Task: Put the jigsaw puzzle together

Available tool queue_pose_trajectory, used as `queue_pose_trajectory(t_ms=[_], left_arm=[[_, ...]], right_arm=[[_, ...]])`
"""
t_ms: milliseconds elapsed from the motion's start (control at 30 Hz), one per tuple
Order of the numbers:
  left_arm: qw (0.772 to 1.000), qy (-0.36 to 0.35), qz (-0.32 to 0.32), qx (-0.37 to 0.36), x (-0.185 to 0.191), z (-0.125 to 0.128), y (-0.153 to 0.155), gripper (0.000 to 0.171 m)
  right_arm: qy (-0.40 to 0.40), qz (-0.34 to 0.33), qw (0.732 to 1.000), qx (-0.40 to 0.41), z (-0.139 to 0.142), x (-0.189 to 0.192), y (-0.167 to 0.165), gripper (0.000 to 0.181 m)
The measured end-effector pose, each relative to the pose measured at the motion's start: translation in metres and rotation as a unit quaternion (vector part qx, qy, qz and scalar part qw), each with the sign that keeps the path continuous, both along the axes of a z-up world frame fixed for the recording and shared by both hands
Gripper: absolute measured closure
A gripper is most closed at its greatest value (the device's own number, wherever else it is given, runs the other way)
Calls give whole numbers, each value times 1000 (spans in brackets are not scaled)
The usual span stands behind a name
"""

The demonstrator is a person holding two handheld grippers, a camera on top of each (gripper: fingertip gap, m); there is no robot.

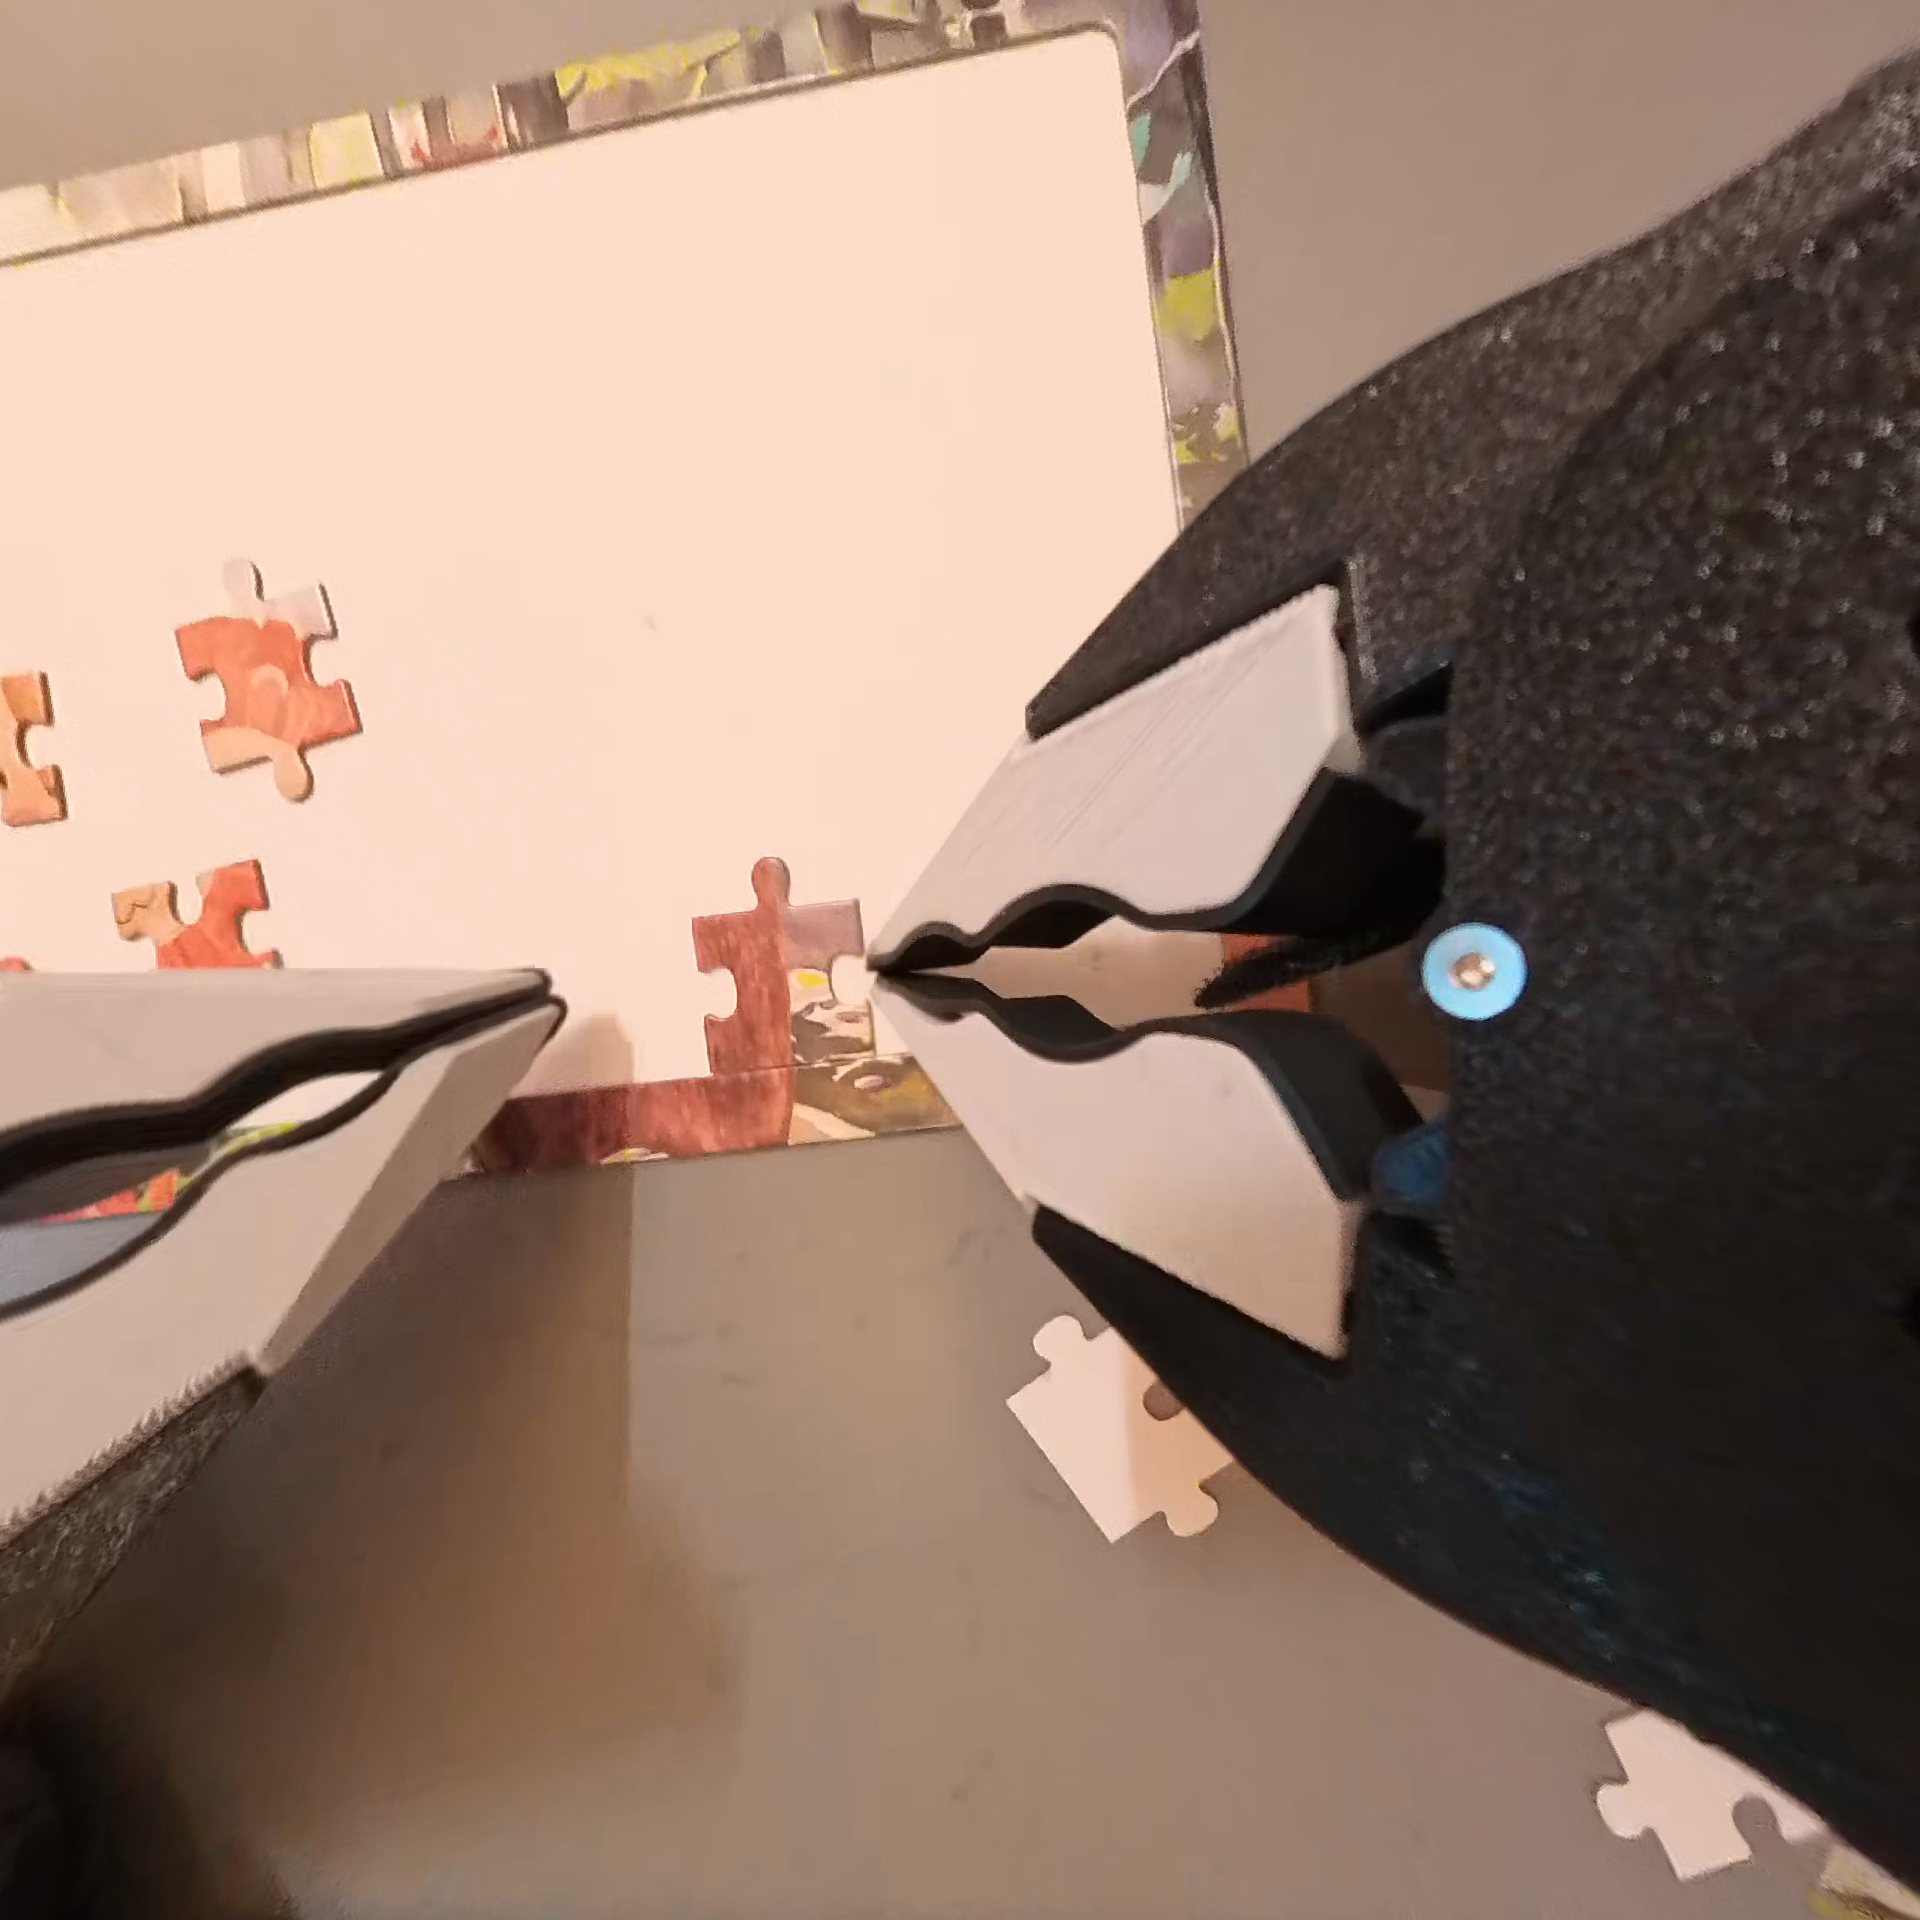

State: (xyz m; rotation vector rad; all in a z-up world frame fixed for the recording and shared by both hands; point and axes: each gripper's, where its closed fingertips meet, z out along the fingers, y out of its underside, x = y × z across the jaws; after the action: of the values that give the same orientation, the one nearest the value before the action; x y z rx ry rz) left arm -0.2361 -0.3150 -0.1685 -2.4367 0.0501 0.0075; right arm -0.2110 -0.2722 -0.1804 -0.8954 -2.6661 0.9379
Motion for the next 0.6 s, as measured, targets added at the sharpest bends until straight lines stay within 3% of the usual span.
queue_pose_trajectory(t_ms=[600], left_arm=[[999,-9,-40,-16,22,-13,14,171]], right_arm=[[-12,11,1000,2,-3,5,-6,181]])
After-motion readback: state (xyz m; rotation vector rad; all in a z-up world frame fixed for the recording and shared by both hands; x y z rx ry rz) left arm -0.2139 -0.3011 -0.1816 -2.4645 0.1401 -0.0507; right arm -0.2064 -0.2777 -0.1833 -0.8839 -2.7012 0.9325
